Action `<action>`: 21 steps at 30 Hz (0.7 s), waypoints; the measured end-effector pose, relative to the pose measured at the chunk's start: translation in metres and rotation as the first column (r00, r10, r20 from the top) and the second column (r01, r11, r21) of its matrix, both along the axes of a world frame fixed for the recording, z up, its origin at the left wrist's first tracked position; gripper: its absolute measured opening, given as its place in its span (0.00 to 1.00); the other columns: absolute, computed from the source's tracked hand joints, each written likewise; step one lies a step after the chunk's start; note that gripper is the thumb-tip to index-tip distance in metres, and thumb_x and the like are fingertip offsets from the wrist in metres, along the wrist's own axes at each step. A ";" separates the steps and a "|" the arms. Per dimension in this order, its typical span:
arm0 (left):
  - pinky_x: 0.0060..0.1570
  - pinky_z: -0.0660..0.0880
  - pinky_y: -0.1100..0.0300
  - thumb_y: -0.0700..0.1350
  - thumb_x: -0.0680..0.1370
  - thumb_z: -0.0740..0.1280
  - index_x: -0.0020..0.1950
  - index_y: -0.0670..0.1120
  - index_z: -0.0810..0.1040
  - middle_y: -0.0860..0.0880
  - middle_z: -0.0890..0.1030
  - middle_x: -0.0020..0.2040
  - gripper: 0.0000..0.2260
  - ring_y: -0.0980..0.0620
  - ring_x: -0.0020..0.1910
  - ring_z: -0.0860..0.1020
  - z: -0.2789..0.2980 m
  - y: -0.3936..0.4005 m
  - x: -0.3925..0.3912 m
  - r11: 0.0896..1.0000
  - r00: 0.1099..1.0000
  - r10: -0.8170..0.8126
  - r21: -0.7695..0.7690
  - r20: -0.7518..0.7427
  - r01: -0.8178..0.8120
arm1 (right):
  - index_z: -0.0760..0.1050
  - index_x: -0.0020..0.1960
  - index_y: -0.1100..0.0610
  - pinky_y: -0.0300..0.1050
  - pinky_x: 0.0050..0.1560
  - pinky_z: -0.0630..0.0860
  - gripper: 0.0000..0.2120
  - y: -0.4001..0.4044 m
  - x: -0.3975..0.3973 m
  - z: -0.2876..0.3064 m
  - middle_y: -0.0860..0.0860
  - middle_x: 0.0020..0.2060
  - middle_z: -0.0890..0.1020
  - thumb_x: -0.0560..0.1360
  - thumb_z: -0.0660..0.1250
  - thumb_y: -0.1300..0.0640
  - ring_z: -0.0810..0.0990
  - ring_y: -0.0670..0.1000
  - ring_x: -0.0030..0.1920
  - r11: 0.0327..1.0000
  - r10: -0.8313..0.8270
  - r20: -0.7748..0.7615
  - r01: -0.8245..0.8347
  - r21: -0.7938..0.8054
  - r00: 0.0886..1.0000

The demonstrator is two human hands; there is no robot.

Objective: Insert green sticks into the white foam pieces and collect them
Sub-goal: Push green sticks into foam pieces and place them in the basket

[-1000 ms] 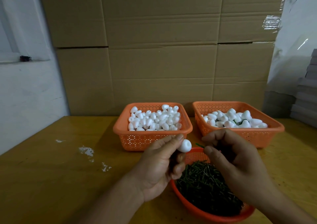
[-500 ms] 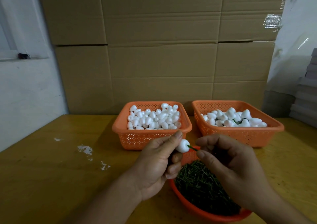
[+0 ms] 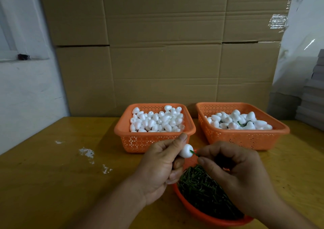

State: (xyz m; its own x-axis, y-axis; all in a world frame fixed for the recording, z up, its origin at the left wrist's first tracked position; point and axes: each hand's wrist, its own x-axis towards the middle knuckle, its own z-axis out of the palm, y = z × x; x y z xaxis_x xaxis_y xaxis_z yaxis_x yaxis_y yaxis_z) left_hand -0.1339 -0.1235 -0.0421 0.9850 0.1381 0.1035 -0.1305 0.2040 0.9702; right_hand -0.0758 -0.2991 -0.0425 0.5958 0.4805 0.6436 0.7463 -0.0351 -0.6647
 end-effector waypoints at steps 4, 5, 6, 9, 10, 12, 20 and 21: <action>0.20 0.57 0.67 0.57 0.72 0.71 0.38 0.43 0.78 0.48 0.64 0.26 0.16 0.56 0.18 0.61 -0.001 -0.002 0.001 0.997 0.993 0.067 0.040 0.094 -0.071 | 0.85 0.46 0.45 0.40 0.33 0.79 0.07 0.000 -0.003 0.000 0.40 0.37 0.85 0.70 0.71 0.46 0.84 0.43 0.35 0.997 -0.074 0.066 0.076 -0.028 0.995; 0.20 0.58 0.68 0.56 0.71 0.71 0.40 0.41 0.78 0.48 0.64 0.26 0.17 0.56 0.18 0.61 -0.001 -0.002 0.001 0.996 0.990 0.078 0.045 0.117 -0.083 | 0.85 0.46 0.45 0.40 0.32 0.79 0.07 0.000 -0.003 0.001 0.40 0.36 0.85 0.70 0.71 0.45 0.84 0.43 0.34 0.996 -0.083 0.066 0.085 -0.027 0.994; 0.20 0.58 0.68 0.55 0.71 0.72 0.41 0.40 0.78 0.47 0.63 0.26 0.18 0.56 0.18 0.61 -0.001 -0.003 0.001 0.995 0.987 0.083 0.048 0.135 -0.091 | 0.84 0.47 0.44 0.40 0.32 0.79 0.08 0.000 -0.004 0.000 0.39 0.36 0.85 0.70 0.70 0.44 0.83 0.43 0.33 0.995 -0.090 0.062 0.092 -0.025 0.994; 0.20 0.58 0.68 0.54 0.69 0.74 0.40 0.41 0.79 0.48 0.63 0.25 0.16 0.56 0.19 0.60 -0.001 -0.003 0.000 0.994 0.984 0.075 0.064 0.164 -0.086 | 0.83 0.50 0.40 0.43 0.32 0.79 0.10 0.001 -0.004 0.000 0.40 0.35 0.85 0.70 0.70 0.42 0.83 0.43 0.33 0.993 -0.111 0.055 0.112 -0.028 0.992; 0.20 0.58 0.68 0.53 0.69 0.74 0.40 0.42 0.79 0.49 0.64 0.24 0.14 0.57 0.19 0.61 -0.002 -0.004 0.000 0.994 0.983 0.069 0.072 0.170 -0.083 | 0.82 0.50 0.40 0.44 0.32 0.79 0.10 0.002 -0.004 0.000 0.40 0.35 0.85 0.70 0.70 0.43 0.83 0.43 0.33 0.993 -0.114 0.056 0.116 -0.032 0.992; 0.20 0.59 0.67 0.52 0.70 0.74 0.41 0.42 0.80 0.51 0.66 0.24 0.14 0.57 0.19 0.61 -0.003 -0.004 0.000 0.992 0.981 0.065 0.091 0.181 -0.083 | 0.82 0.51 0.38 0.44 0.32 0.79 0.09 0.003 -0.005 0.001 0.39 0.36 0.85 0.70 0.70 0.44 0.84 0.42 0.33 0.992 -0.117 0.065 0.120 -0.045 0.991; 0.26 0.66 0.65 0.55 0.69 0.77 0.46 0.45 0.85 0.46 0.71 0.29 0.14 0.55 0.26 0.69 -0.005 -0.001 0.001 0.986 0.974 0.045 0.145 0.221 -0.078 | 0.84 0.41 0.43 0.32 0.29 0.74 0.09 0.002 -0.002 -0.002 0.41 0.31 0.84 0.71 0.77 0.57 0.82 0.42 0.30 0.988 -0.134 -0.034 0.131 -0.084 0.990; 0.27 0.67 0.64 0.54 0.69 0.76 0.48 0.45 0.85 0.44 0.71 0.31 0.15 0.54 0.28 0.70 -0.005 -0.001 0.001 0.989 0.974 0.022 0.137 0.226 -0.054 | 0.85 0.40 0.43 0.35 0.29 0.75 0.07 0.002 -0.002 -0.002 0.43 0.31 0.84 0.71 0.76 0.56 0.82 0.44 0.29 0.991 -0.116 -0.067 0.111 -0.077 0.991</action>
